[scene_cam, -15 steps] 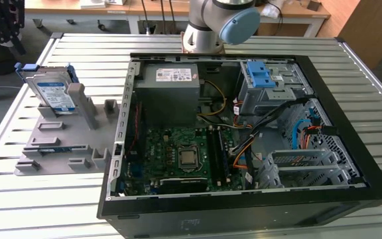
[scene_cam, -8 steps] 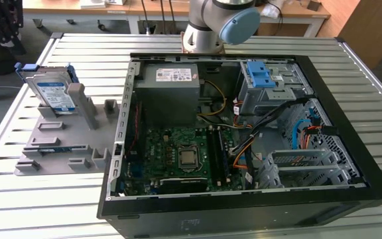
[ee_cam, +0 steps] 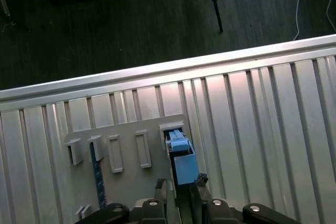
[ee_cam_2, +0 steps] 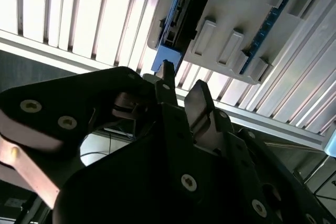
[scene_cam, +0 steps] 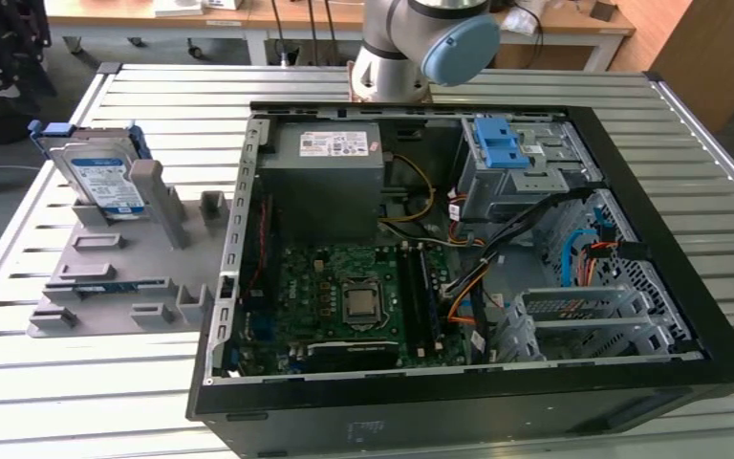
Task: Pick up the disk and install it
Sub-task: 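Pick up the disk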
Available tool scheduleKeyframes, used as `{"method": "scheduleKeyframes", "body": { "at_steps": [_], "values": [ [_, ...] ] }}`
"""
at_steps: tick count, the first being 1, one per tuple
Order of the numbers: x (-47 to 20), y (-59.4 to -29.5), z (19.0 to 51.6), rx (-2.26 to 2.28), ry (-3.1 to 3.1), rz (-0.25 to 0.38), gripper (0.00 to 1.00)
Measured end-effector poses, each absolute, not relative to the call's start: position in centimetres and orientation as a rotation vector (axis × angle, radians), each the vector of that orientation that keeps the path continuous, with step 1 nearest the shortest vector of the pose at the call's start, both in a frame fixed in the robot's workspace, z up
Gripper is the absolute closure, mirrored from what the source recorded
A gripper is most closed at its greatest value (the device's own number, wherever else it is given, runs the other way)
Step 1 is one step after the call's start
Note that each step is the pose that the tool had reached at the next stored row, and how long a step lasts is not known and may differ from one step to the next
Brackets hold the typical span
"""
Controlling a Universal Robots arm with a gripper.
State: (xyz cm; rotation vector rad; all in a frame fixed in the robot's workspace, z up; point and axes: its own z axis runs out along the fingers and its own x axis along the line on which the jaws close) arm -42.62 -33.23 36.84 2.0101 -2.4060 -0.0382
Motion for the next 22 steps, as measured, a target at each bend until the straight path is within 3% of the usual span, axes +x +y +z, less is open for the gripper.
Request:
{"method": "scheduleKeyframes", "body": {
  "at_steps": [1,5,17,18,22],
  "values": [
    [-42.6,-33.2,36.8,2.017,-2.400,-0.038,0.65],
    [-42.6,-33.2,36.6,2.087,-2.340,-0.037,0.47],
    [-42.6,-33.2,35.3,2.169,-2.265,-0.032,0.46],
    [-42.6,-33.2,35.1,2.170,-2.265,-0.032,0.40],
    [-42.6,-33.2,34.5,2.173,-2.262,-0.032,0.40]
  ]
}}
